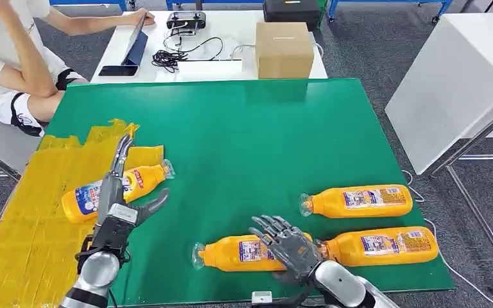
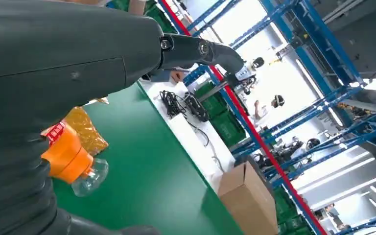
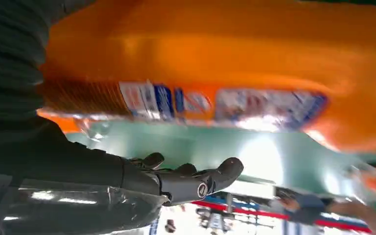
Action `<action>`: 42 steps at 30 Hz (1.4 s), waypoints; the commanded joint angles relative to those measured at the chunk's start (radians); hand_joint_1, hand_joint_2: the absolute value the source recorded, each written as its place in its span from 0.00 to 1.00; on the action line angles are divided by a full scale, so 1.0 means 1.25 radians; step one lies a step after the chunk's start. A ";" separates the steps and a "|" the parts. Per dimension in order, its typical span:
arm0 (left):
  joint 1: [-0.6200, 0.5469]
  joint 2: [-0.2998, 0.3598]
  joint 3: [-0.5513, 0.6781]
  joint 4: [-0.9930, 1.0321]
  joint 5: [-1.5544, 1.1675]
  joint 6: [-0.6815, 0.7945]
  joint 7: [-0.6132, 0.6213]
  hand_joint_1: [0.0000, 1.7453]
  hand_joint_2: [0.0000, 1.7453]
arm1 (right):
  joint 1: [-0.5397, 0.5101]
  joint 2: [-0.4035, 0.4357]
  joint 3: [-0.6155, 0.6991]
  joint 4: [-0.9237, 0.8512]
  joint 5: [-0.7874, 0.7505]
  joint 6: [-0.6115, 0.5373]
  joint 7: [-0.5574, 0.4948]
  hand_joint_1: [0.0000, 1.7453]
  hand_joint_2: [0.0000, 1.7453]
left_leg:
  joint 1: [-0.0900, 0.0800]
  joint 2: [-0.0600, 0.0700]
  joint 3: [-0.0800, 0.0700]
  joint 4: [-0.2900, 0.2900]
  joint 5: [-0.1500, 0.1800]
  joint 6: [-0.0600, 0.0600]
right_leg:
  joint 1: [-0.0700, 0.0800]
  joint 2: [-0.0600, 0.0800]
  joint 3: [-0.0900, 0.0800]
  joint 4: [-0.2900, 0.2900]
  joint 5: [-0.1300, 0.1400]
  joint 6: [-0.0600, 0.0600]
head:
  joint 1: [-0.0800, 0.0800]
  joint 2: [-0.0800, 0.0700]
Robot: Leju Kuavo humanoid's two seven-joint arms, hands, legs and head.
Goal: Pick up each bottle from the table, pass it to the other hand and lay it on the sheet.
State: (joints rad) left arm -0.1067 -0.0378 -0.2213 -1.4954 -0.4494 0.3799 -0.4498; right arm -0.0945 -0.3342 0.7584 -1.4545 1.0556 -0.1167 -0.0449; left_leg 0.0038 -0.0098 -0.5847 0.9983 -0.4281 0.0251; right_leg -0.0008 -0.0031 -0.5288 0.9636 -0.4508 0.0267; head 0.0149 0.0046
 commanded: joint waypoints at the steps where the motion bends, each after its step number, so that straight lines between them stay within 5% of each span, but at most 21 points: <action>1: 0.011 -0.005 -0.019 -0.013 0.007 0.004 0.008 0.00 1.00 | -0.030 0.040 0.013 0.132 0.049 0.006 0.059 0.00 1.00 | 0.001 0.001 0.002 -0.001 -0.001 -0.001 | 0.001 0.001 0.002 -0.001 0.000 0.000 | 0.000 0.000; 10: 0.011 -0.007 -0.022 -0.010 0.011 0.003 0.010 0.00 1.00 | -0.036 0.051 0.007 0.159 0.047 0.019 0.066 0.04 1.00 | 0.001 0.002 0.004 -0.001 0.000 -0.001 | 0.001 0.001 0.003 -0.001 0.000 0.000 | 0.000 0.000; 11: 0.012 -0.007 -0.023 -0.011 0.014 0.000 0.009 0.00 1.00 | -0.036 0.059 0.000 0.166 0.038 0.025 0.068 0.15 1.00 | 0.001 0.002 0.004 -0.001 0.000 0.000 | 0.001 0.001 0.004 -0.001 0.000 0.000 | 0.000 0.000; 12: 0.012 -0.008 -0.025 -0.012 0.018 -0.001 0.008 0.00 1.00 | -0.038 0.062 0.000 0.177 0.036 0.032 0.070 0.80 1.00 | 0.001 0.002 0.004 -0.001 0.000 -0.001 | 0.001 0.001 0.004 -0.002 0.000 0.000 | 0.000 0.000; 13: 0.013 -0.009 -0.028 -0.014 0.022 -0.002 0.005 0.00 1.00 | -0.042 0.063 0.001 0.190 0.037 0.043 0.075 1.00 1.00 | 0.001 0.002 0.005 -0.002 0.000 -0.001 | 0.001 0.001 0.004 -0.002 0.001 0.000 | 0.000 0.000; 29: 0.003 -0.009 -0.055 -0.008 0.044 0.004 -0.008 0.00 1.00 | -0.046 0.075 -0.026 0.245 -0.041 0.062 0.049 1.00 1.00 | 0.001 0.001 0.009 -0.002 0.000 -0.002 | 0.001 0.000 0.001 -0.003 0.001 0.000 | 0.000 0.000; 33: 0.027 -0.012 -0.050 -0.037 0.043 0.012 -0.006 0.00 1.00 | 0.002 0.153 -0.132 0.176 -0.050 -0.064 0.073 1.00 1.00 | 0.001 0.002 0.011 -0.002 -0.001 -0.002 | 0.001 0.000 0.002 -0.003 0.000 0.000 | 0.000 0.000; 37: 0.071 -0.015 -0.049 -0.088 0.033 0.010 0.028 0.00 1.00 | 0.087 0.285 -0.295 -0.020 -0.116 -0.355 -0.011 1.00 1.00 | 0.001 0.004 0.010 -0.001 -0.002 -0.002 | 0.001 0.002 0.001 -0.001 0.000 -0.001 | 0.000 0.000; 42: 0.045 -0.008 -0.053 -0.044 0.123 -0.065 0.082 0.00 1.00 | 0.123 0.322 -0.378 -0.105 -0.259 -0.423 -0.124 1.00 1.00 | 0.001 0.002 0.005 0.000 -0.001 -0.001 | 0.001 0.001 0.005 0.000 -0.002 0.000 | 0.000 0.000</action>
State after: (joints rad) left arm -0.0239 -0.0519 -0.2770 -1.5885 -0.3894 0.3841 -0.4096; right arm -0.0158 -0.0697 0.5095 -1.4055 0.8719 -0.5525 -0.0795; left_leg 0.0041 -0.0064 -0.5792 0.9980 -0.4272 0.0258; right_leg -0.0004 -0.0009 -0.5249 0.9636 -0.4503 0.0266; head 0.0145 0.0046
